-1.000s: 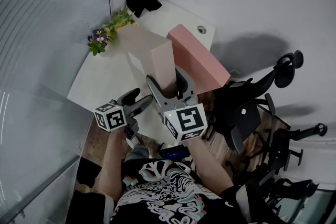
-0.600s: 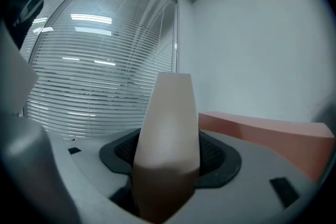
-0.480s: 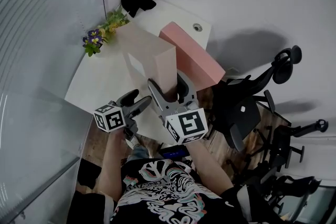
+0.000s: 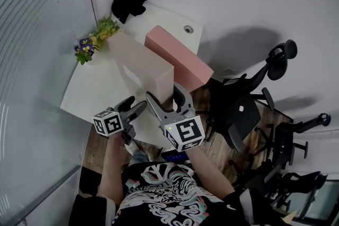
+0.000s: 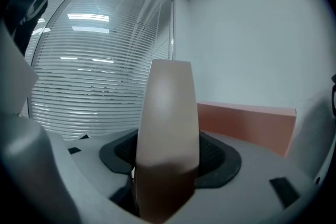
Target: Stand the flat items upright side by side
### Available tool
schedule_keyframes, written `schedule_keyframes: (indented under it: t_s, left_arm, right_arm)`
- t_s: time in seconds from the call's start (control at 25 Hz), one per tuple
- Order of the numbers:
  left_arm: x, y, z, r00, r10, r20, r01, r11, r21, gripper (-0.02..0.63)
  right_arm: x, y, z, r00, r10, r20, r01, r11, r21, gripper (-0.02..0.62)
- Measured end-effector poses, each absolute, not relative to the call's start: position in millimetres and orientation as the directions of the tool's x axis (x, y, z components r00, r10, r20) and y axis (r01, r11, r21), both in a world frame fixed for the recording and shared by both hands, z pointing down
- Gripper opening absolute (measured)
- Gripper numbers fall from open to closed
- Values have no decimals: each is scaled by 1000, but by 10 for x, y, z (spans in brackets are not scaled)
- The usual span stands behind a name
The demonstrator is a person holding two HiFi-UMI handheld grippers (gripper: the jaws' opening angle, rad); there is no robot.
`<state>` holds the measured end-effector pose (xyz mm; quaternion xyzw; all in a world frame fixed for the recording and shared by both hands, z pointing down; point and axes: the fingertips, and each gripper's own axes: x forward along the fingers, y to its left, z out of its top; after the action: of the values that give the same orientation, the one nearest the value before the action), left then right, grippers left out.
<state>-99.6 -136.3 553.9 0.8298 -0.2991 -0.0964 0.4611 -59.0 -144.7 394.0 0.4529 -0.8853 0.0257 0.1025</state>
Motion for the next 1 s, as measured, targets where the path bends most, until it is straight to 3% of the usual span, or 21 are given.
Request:
schedule_keyframes:
  t_s: [1.0]
  left_arm:
    - [-882, -1379, 5609, 768, -633, 99, -389, -338, 857, 347]
  right_arm:
    - [-192, -1162, 4682, -554, -740, 382, -795, 606, 19, 301]
